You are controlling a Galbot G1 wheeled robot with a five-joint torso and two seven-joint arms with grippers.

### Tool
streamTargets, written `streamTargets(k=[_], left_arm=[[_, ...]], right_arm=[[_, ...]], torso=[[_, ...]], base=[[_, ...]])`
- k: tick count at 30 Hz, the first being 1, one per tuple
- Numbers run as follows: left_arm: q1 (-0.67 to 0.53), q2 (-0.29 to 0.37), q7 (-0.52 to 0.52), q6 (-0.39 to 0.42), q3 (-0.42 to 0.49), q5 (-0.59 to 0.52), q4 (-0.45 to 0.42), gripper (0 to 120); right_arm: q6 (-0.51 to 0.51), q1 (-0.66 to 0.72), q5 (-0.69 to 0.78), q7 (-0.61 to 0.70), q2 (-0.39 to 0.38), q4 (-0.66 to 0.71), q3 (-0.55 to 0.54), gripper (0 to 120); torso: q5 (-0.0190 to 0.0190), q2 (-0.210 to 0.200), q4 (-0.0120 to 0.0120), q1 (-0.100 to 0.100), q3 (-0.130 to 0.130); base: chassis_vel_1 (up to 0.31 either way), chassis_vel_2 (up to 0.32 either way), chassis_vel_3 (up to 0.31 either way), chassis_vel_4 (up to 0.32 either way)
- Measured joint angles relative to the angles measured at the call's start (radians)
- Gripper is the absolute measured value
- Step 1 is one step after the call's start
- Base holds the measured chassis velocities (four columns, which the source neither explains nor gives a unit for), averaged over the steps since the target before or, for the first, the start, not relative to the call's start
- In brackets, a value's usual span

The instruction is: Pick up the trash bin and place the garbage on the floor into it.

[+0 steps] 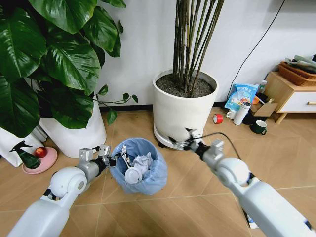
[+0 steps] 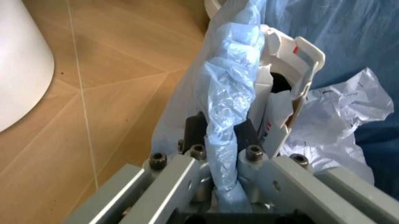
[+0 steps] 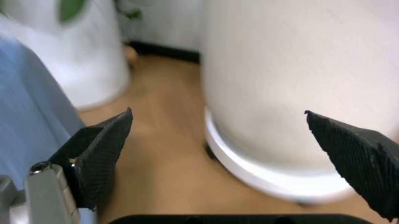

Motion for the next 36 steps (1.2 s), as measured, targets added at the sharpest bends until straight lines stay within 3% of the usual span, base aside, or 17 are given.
streamTargets(k=[7, 12, 22, 26, 36], left_arm=[[0.018, 0.001, 0.003, -0.006, -0.007, 0.011, -0.005, 0], [0.044, -0.001, 0.006, -0.011, -0.020, 0.024, -0.014, 0], [0.046, 0.006, 0.012, -0.015, -0.020, 0.022, -0.022, 0], [0.045, 0.008, 0.016, -0.020, -0.017, 0.021, -0.022, 0], [0.047, 0.015, 0.019, -0.021, -0.008, 0.020, -0.024, 0]], right_arm=[[0.052, -0.209, -0.004, -0.092, -0.065, -0.087, 0.181, 100], [0.089, -0.282, -0.016, -0.109, -0.089, -0.144, 0.225, 100], [0.174, -0.481, -0.032, -0.084, -0.066, -0.228, 0.321, 100], [0.251, -0.581, -0.040, -0.083, -0.035, -0.251, 0.385, 100], [0.315, -0.661, -0.067, -0.081, 0.027, -0.317, 0.458, 100]], torso=[[-0.0003, 0.000, -0.0003, 0.000, 0.000], [0.0000, 0.000, 0.0000, 0.000, 0.000], [-0.0004, 0.000, -0.0001, 0.000, 0.000], [-0.0002, 0.000, -0.0003, 0.000, 0.000], [-0.0001, 0.000, -0.0001, 0.000, 0.000]], base=[[0.000, 0.000, 0.000, 0.000], [0.000, 0.000, 0.000, 0.000], [0.000, 0.000, 0.000, 0.000], [0.000, 0.000, 0.000, 0.000], [0.000, 0.000, 0.000, 0.000]])
